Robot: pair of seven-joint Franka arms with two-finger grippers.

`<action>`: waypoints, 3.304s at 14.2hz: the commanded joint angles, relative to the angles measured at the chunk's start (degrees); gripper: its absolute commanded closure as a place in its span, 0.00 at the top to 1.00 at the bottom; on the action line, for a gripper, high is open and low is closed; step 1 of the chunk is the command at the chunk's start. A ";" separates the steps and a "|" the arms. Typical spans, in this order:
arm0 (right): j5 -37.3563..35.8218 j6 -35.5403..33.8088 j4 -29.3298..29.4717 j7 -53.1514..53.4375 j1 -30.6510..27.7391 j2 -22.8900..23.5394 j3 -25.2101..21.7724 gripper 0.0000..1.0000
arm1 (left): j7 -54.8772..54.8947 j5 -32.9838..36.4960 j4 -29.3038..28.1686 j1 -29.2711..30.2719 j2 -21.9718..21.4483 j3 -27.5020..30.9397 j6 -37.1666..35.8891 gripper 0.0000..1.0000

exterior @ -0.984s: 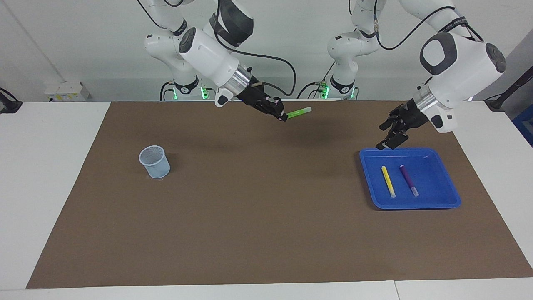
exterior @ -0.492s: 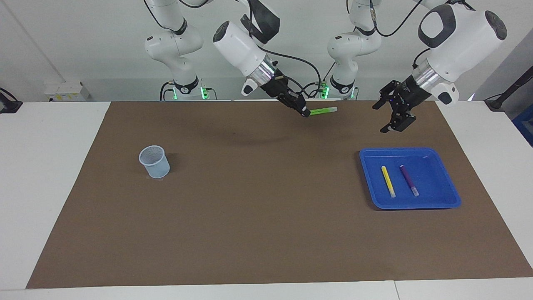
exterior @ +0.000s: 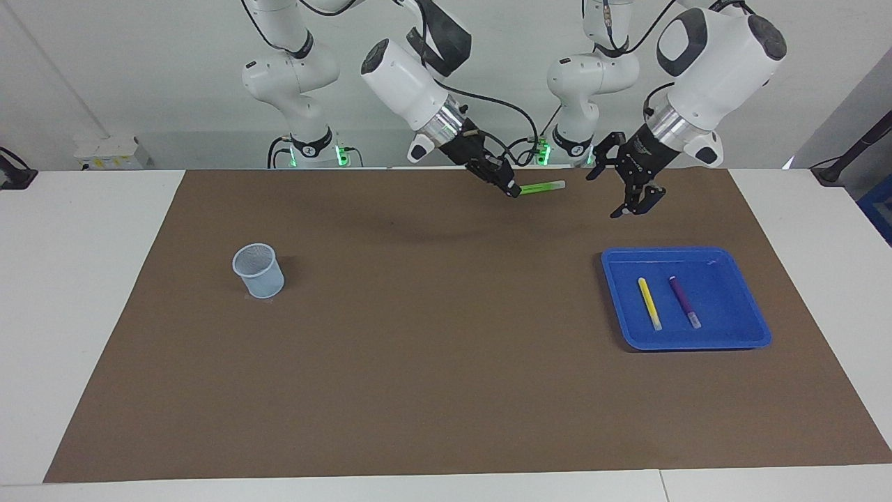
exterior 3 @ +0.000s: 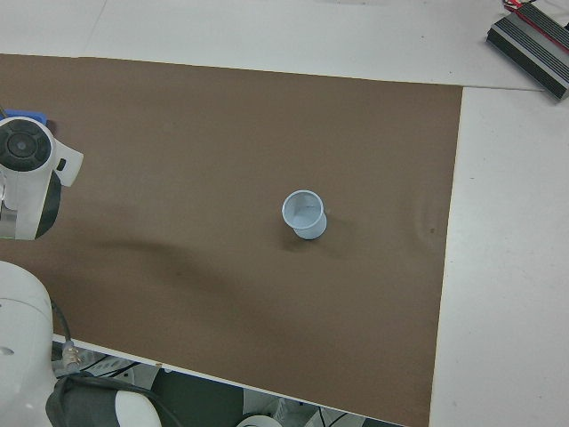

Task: Right arm passes pens to left for tray arrangement
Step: 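Lift the green pen from the cup with the right gripper toward the left gripper, then close the left gripper on the green pen held by the right gripper, then pull the green pen away with the left gripper while the right gripper withdraws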

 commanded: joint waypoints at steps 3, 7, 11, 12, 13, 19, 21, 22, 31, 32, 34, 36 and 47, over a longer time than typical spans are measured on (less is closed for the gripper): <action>1.61 1.22 -0.33 -0.80 0.49 -0.07 -0.12 0.00 | -7.47 -1.26 -4.38 -2.64 -3.57 0.42 1.63 0.96; 1.61 1.22 -0.42 -0.97 0.49 0.02 -0.21 0.00 | -12.03 -1.26 -4.38 -6.24 -3.57 0.42 1.54 0.96; 1.61 1.23 -0.33 -1.06 0.49 0.29 -0.12 0.00 | -13.98 -1.26 -4.30 -9.07 -3.57 0.42 2.33 0.96; 1.61 1.31 -0.42 -1.06 0.49 0.29 -0.12 0.00 | -13.98 -1.26 -4.38 -10.11 -3.57 0.42 2.42 0.96; 1.52 1.31 -0.33 -1.06 0.49 0.29 -0.12 0.00 | -13.98 -1.26 -4.73 -10.90 -3.75 0.42 2.42 0.95; 1.61 1.22 -0.42 -1.59 0.40 0.29 -0.21 0.00 | -13.98 -1.26 -6.93 -11.00 -4.80 0.42 4.97 0.88; 1.61 1.22 -0.42 -1.67 0.40 0.29 -0.21 0.00 | -13.89 -1.26 -6.85 -11.44 -4.72 0.42 4.97 0.84; 1.61 1.14 -0.42 -1.68 0.40 0.29 -0.21 0.00 | -13.89 -1.26 -6.85 -11.70 -4.71 0.42 4.97 0.76; 1.61 0.96 -0.42 -2.29 -0.04 0.37 -0.21 0.00 | -14.68 -1.09 -6.49 -12.14 -4.80 0.42 3.92 0.00; 1.61 0.87 -0.33 -2.12 -0.30 0.46 -0.21 0.00 | -14.16 -1.09 -6.49 -12.14 -4.89 0.24 3.92 0.00; 1.61 0.61 -0.24 -1.85 -0.83 0.55 -0.21 0.07 | -13.72 -1.09 -6.14 -12.14 -4.89 -0.02 4.09 0.00; 1.61 0.61 -0.15 -1.85 -0.83 0.55 -0.21 0.07 | -13.63 -0.74 -6.14 -12.23 -4.89 -0.11 4.35 0.00; -7.05 -18.32 0.46 -25.70 -10.91 -0.41 -0.74 1.00 | 1.60 -0.47 -6.05 -11.35 -5.24 0.33 3.31 0.00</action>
